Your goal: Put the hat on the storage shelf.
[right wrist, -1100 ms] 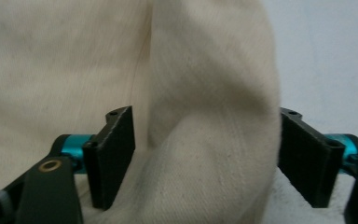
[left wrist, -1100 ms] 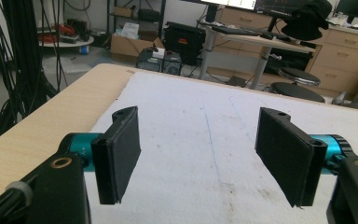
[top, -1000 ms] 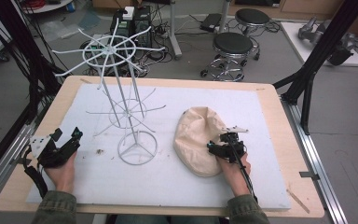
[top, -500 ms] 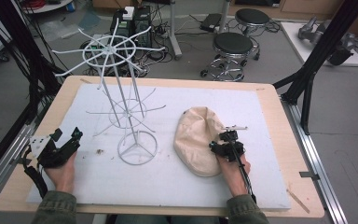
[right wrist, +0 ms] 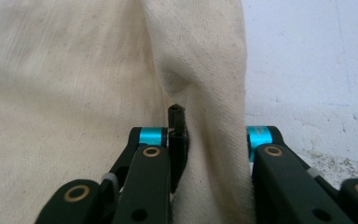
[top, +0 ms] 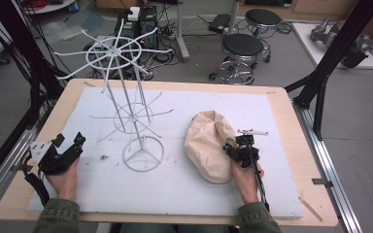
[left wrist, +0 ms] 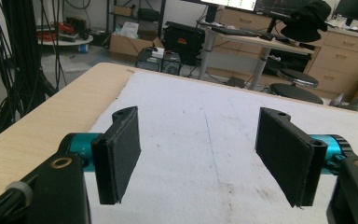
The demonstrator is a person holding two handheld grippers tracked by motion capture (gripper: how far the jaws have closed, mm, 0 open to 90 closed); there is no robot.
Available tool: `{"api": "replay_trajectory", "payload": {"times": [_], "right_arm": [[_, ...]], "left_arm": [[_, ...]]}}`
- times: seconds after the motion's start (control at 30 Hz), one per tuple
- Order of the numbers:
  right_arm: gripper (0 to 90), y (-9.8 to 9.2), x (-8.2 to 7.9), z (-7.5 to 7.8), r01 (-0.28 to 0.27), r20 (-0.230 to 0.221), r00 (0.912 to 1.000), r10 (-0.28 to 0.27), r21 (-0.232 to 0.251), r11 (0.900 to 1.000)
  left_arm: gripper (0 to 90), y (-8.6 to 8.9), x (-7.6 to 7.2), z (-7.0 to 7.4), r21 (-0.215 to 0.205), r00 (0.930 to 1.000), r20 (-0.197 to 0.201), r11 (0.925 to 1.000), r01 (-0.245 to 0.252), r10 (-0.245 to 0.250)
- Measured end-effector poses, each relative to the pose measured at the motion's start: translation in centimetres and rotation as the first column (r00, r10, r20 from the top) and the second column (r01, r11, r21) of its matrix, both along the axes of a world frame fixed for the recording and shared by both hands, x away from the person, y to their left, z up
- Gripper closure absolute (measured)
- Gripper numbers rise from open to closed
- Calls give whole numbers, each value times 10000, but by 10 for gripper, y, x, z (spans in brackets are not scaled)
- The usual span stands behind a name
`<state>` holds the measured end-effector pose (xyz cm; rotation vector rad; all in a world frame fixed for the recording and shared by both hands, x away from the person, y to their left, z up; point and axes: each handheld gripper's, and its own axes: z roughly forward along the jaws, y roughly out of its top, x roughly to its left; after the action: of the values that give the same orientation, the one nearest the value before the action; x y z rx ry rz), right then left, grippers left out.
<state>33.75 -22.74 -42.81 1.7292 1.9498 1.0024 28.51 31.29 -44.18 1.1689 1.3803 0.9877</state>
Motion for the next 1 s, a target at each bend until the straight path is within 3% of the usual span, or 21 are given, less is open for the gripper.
{"api": "replay_trajectory", "payload": {"times": [0.13, 0.37, 0.6, 0.7, 0.8, 0.9, 1.0], "right_arm": [[777, -8, -1, 1, -209, 154, 9997, 195, 988, 9949], [775, -20, -6, 5, -360, 795, 9967, 169, 2447, 9689], [768, -28, -9, 8, -844, 1557, 9870, 405, 2863, 9544], [766, -28, -12, 11, -1018, 1898, 9806, 489, 2803, 9545], [760, -27, -14, 14, -1359, 2295, 9708, 693, 2888, 9477], [759, -25, -18, 18, -1688, 2835, 9548, 894, 2696, 9481], [759, -25, -22, 23, -1961, 3290, 9395, 956, 2875, 9375]], "left_arm": [[309, 0, 0, 0, -11, 10000, 10, 10000, 6, -6], [309, 1, 0, 0, -53, 10000, 18, 10000, -10, 10], [309, 1, 0, 0, -52, 10000, 12, 10000, -3, 3], [309, 1, 0, 0, -67, 10000, 21, 10000, -15, 15], [312, 0, 0, 0, -71, 10000, 6, 10000, 5, -5], [313, 0, 0, 0, -65, 10000, 19, 10000, 12, -12], [312, 0, 0, 0, -71, 10000, 15, 10000, 7, -7]]}}
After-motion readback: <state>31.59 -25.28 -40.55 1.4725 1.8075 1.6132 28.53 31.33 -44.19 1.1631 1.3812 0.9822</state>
